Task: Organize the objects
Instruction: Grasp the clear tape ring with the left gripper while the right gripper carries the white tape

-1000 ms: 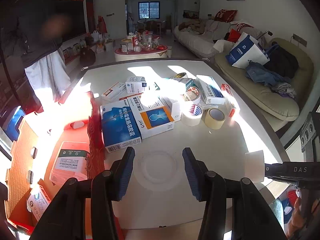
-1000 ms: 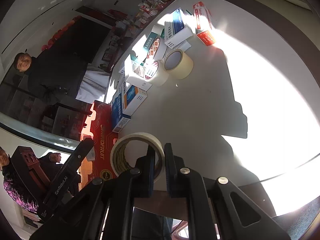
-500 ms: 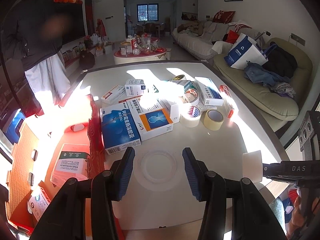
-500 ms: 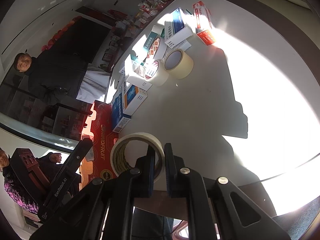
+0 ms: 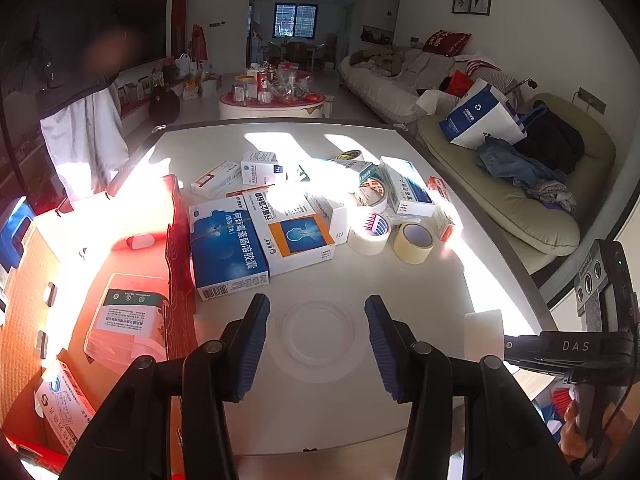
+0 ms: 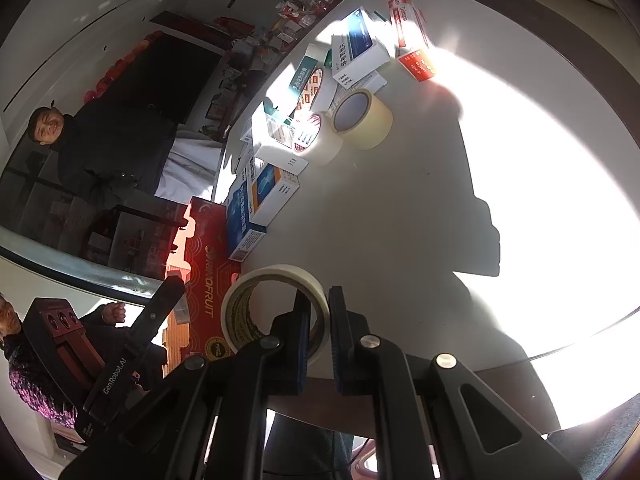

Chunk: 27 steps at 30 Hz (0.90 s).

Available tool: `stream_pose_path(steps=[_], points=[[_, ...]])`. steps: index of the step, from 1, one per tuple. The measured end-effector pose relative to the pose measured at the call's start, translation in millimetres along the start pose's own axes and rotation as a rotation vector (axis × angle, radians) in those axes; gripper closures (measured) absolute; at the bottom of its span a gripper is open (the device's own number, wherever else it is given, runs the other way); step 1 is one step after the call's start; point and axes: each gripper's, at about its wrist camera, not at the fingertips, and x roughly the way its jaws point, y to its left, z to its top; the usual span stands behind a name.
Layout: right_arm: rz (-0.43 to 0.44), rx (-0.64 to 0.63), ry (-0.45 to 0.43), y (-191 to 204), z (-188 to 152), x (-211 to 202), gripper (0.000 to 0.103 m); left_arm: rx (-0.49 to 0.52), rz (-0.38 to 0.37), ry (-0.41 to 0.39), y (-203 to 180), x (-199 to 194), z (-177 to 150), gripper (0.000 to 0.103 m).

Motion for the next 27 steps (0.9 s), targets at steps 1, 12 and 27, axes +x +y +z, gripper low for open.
stream_pose_path(steps=[1, 12, 27], points=[[0.002, 0.002, 0.002, 0, 0, 1, 0.094, -0.003, -0.002, 0.000, 1, 0, 0, 0.050], [0.174, 0.126, 0.051, -7, -2, 11, 0.094, -0.133, -0.126, -0.038, 30, -18, 6, 0.050], [0.406, 0.072, 0.180, 65, -7, 56, 0.093, -0.322, 0.117, -0.169, 140, -66, -9, 0.050]])
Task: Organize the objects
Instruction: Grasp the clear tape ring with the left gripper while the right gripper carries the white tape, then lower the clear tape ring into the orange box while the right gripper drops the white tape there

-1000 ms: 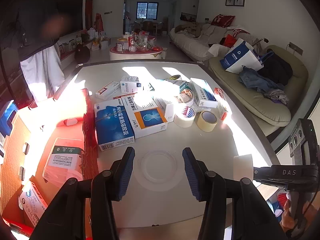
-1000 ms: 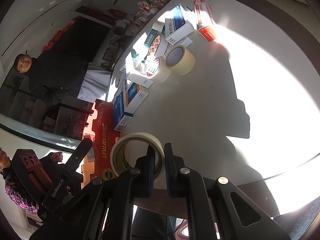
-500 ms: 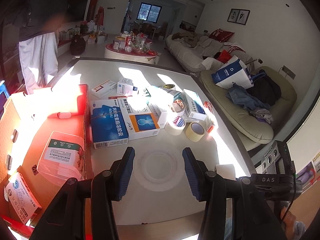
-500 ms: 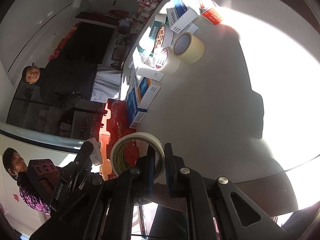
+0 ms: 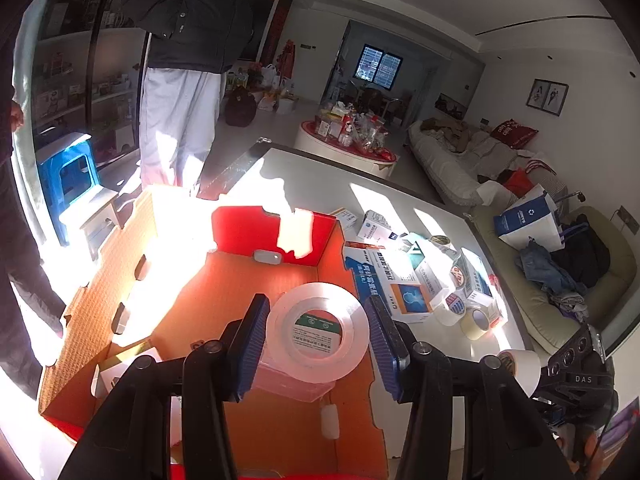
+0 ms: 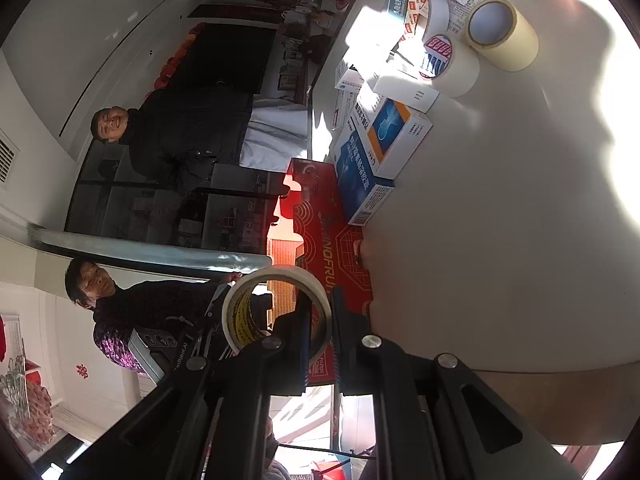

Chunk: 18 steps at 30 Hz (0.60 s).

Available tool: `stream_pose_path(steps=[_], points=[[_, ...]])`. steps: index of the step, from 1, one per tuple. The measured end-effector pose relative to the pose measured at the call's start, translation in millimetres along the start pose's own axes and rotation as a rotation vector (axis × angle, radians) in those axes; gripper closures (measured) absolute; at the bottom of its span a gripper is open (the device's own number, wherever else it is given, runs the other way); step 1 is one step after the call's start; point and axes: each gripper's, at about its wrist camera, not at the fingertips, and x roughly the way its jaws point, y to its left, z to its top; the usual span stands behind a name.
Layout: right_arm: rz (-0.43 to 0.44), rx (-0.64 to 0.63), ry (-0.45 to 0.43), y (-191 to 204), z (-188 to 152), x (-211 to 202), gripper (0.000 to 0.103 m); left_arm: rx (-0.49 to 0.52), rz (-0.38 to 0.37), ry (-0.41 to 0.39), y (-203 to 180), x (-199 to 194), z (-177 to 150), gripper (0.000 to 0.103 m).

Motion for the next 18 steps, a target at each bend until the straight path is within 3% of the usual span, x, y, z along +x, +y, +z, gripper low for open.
stream_pose_path(steps=[2, 7, 18], points=[[0.031, -0.012, 0.034, 9, -2, 14, 0.093, 0.030, 0.073, -0.015, 4, -2, -3, 0.050], [0.105, -0.010, 0.113, 26, -5, 51, 0.093, 0.070, 0.173, -0.039, 13, -4, -7, 0.050], [0.184, 0.015, 0.226, 43, -18, 98, 0.093, 0.082, 0.251, 0.019, 26, 7, -6, 0.050]])
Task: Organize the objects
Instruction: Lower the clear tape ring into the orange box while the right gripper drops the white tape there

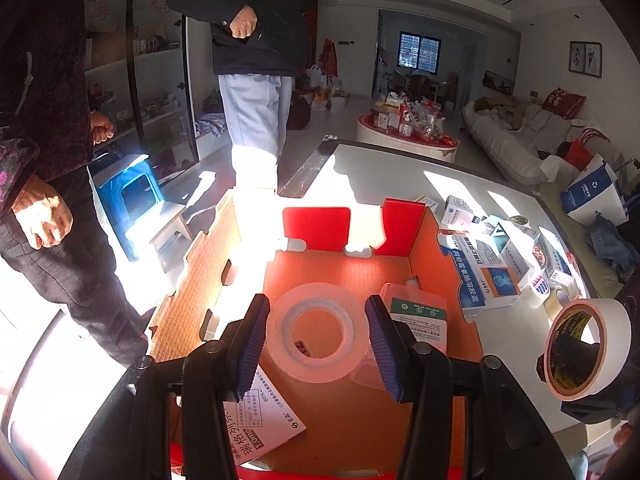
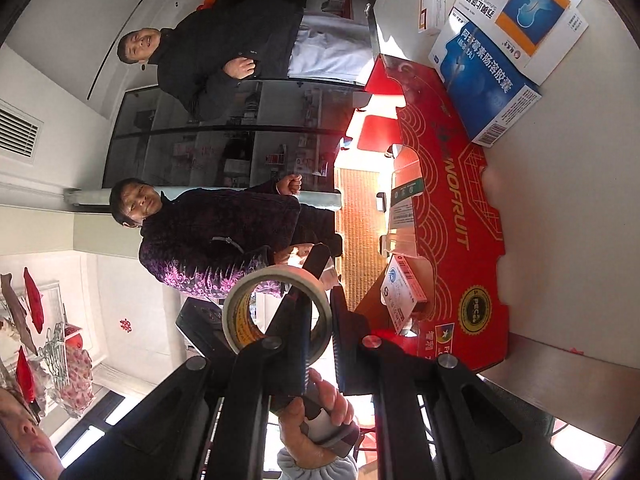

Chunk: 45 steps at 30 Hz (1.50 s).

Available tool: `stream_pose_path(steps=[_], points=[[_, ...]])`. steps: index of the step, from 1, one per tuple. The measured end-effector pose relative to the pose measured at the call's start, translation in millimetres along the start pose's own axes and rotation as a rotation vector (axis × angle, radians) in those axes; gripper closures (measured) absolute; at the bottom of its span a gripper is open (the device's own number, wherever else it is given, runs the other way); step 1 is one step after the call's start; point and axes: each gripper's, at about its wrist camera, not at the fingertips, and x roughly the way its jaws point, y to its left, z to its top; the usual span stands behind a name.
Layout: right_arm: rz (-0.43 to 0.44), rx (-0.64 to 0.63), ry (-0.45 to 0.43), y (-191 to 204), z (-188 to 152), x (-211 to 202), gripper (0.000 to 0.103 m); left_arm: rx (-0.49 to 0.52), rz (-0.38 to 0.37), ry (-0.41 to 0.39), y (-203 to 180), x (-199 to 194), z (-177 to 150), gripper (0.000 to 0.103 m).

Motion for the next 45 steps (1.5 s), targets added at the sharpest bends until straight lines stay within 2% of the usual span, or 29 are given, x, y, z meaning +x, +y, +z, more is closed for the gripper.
stream_pose_path(steps=[8, 14, 16, 20, 23, 26, 29, 36, 45], points=[[0.028, 0.032, 0.022, -3, 1, 13, 0.093, 0.008, 0.008, 0.028, 1, 6, -1, 0.050], [-0.033, -0.036, 0.019, 10, 2, 21, 0.093, -0.002, -0.006, 0.008, 3, 3, 0, 0.050], [-0.129, -0.106, 0.001, 19, 2, 23, 0.093, -0.019, -0.017, 0.000, 7, 1, 0, 0.050], [-0.436, -0.339, -0.036, 47, -1, 39, 0.093, -0.034, -0.014, -0.010, 12, 1, -1, 0.050], [-0.617, -0.484, -0.055, 65, -2, 57, 0.093, -0.042, -0.009, -0.008, 15, 2, -2, 0.050], [-0.735, -0.600, -0.076, 80, -2, 70, 0.093, -0.048, -0.008, -0.011, 17, 2, -3, 0.050], [-0.800, -0.683, -0.087, 90, -4, 77, 0.093, -0.046, -0.007, -0.011, 17, 2, -3, 0.050], [-0.855, -0.781, -0.087, 102, -10, 89, 0.093, -0.042, -0.011, -0.019, 16, 0, -1, 0.050], [-0.854, -0.784, -0.076, 104, -9, 94, 0.093, -0.045, -0.013, -0.018, 16, 2, 0, 0.050]])
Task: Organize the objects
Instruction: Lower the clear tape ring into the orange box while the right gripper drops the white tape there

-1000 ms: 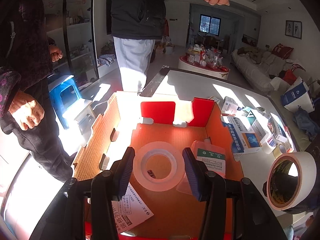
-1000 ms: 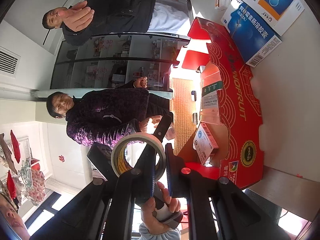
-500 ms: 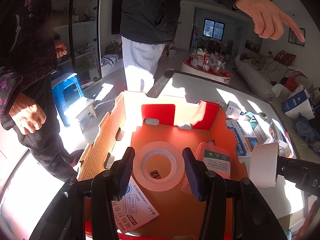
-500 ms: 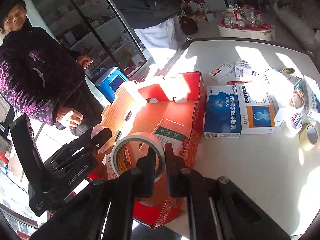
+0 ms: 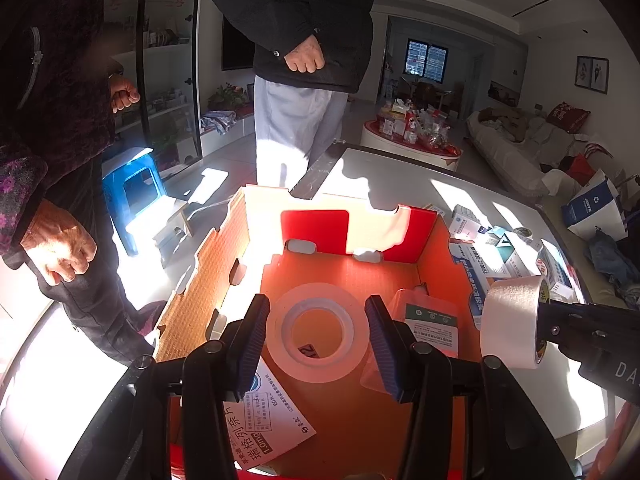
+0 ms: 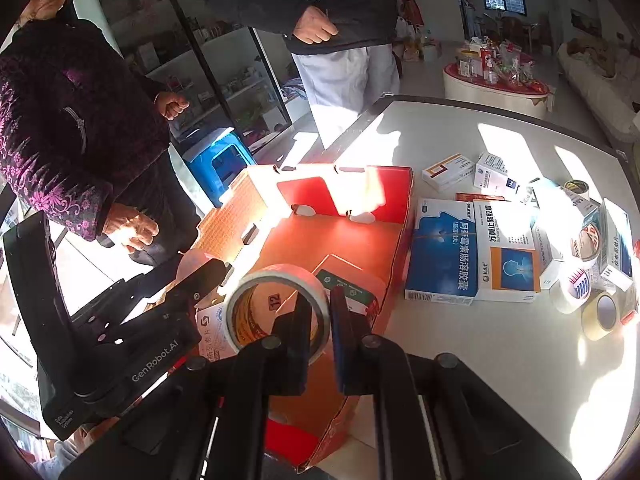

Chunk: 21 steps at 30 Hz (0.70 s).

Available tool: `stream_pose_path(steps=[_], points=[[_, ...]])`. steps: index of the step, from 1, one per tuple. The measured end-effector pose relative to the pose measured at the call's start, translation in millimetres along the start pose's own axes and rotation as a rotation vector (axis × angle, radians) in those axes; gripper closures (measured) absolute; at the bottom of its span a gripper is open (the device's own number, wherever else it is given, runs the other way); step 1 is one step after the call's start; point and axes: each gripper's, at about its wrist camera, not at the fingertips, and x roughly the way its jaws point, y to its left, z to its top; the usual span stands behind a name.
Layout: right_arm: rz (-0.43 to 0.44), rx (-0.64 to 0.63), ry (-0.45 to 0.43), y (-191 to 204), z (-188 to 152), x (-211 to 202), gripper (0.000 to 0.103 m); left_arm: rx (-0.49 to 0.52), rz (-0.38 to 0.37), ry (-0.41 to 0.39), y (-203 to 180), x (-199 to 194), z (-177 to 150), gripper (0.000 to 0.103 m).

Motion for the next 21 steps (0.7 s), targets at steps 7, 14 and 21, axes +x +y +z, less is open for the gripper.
stream_pose_path(steps=[7, 14, 21], points=[[0.039, -0.004, 0.023, 5, 0, 8, 0.093, 0.007, 0.009, 0.016, 0, 4, 0, 0.050], [0.142, 0.064, 0.069, -1, -5, 15, 0.093, 0.033, 0.041, 0.040, -2, 11, 1, 0.050], [0.135, 0.063, 0.080, 0, -6, 18, 0.093, 0.035, 0.046, 0.042, 0, 15, 2, 0.050]])
